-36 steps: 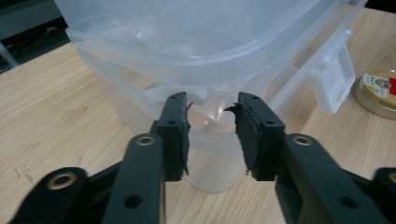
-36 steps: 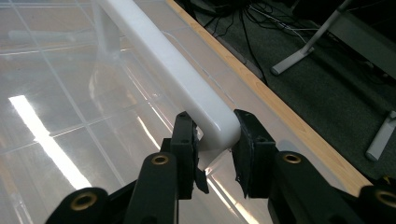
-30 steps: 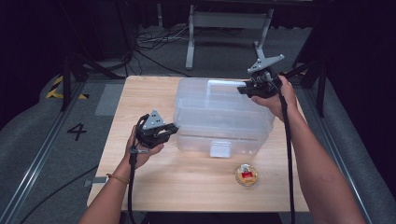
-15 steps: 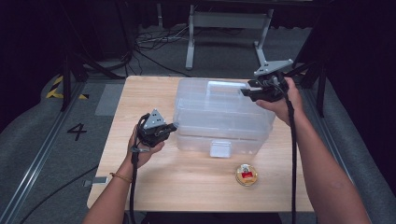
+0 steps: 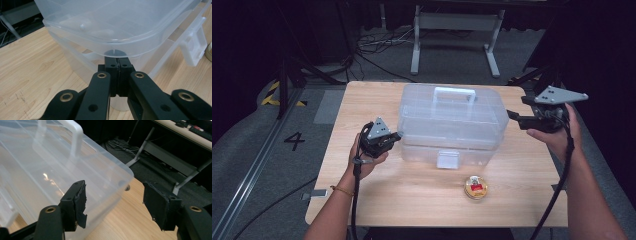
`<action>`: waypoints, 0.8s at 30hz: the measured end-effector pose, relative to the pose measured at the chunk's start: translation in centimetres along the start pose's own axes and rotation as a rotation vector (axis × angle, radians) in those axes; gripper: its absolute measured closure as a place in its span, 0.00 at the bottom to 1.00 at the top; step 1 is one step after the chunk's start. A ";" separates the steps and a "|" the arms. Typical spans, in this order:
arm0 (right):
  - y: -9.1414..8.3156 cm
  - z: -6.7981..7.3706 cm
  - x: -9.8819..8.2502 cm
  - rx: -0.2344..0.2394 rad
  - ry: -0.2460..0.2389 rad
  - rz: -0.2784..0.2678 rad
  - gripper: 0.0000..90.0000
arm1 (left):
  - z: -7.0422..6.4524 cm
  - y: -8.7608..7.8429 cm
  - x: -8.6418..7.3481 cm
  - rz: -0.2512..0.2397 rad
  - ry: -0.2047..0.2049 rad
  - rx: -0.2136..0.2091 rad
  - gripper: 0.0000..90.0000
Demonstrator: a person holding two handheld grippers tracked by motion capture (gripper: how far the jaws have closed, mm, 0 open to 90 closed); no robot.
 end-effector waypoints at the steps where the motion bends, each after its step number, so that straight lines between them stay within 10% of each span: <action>1: -0.3 -0.3 -1.2 0.001 0.019 -0.011 0.39 | 0.0 0.0 0.0 0.001 0.004 0.004 1.00; 11: 1.3 0.4 -7.8 0.055 0.034 0.026 0.37 | -0.3 -0.1 0.3 -0.018 0.010 0.015 1.00; 24: 3.5 2.2 -9.4 0.104 -0.025 0.066 0.38 | -0.2 0.0 0.4 -0.041 0.002 0.016 1.00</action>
Point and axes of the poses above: each handheld gripper's, and its own axes: y roughly forward along the jaws, x roughly out of its top, z roughly to its left, the point moved 4 cm from there along y, roughly forward along the jaws, and after that the axes turned 9 degrees about z, right-handed, at the moved point
